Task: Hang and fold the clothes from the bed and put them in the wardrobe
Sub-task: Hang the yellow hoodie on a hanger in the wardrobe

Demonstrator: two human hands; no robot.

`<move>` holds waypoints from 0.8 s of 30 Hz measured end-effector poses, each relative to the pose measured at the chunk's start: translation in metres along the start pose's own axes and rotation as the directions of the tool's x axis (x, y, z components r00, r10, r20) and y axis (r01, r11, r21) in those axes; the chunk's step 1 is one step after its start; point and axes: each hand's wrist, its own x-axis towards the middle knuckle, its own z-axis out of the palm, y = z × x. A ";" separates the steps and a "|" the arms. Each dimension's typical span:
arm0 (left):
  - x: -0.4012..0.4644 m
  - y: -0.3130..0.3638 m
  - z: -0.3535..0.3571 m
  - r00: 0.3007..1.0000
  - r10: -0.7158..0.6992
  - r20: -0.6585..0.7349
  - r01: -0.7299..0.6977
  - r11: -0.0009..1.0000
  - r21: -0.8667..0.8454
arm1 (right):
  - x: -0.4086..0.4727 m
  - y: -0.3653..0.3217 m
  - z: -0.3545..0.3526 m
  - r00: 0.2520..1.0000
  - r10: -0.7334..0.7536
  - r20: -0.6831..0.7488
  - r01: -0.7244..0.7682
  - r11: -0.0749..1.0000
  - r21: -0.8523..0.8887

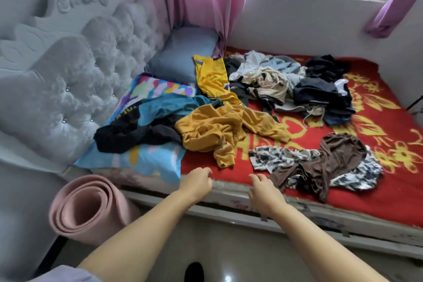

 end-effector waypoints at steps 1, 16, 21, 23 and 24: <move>0.017 -0.001 -0.008 1.000 -0.002 0.001 0.002 1.000 -0.002 | 0.016 -0.002 -0.006 1.000 0.005 0.009 -0.005 1.000 0.021; 0.265 -0.086 -0.035 0.938 -0.344 0.042 0.345 0.937 -0.053 | 0.344 -0.020 -0.061 0.962 -0.165 0.216 0.154 0.986 0.070; 0.384 -0.116 -0.016 0.915 -0.403 -0.011 0.403 0.915 0.011 | 0.496 -0.035 -0.053 0.961 -0.210 0.182 0.209 0.978 0.027; 0.419 -0.132 -0.005 0.906 -0.419 -0.051 0.422 0.904 0.069 | 0.544 -0.042 -0.042 0.974 -0.200 0.104 0.191 0.978 0.088; 0.432 -0.141 0.002 0.897 -0.439 -0.052 0.442 0.892 0.091 | 0.565 -0.044 -0.034 0.980 -0.191 0.062 0.182 0.975 0.130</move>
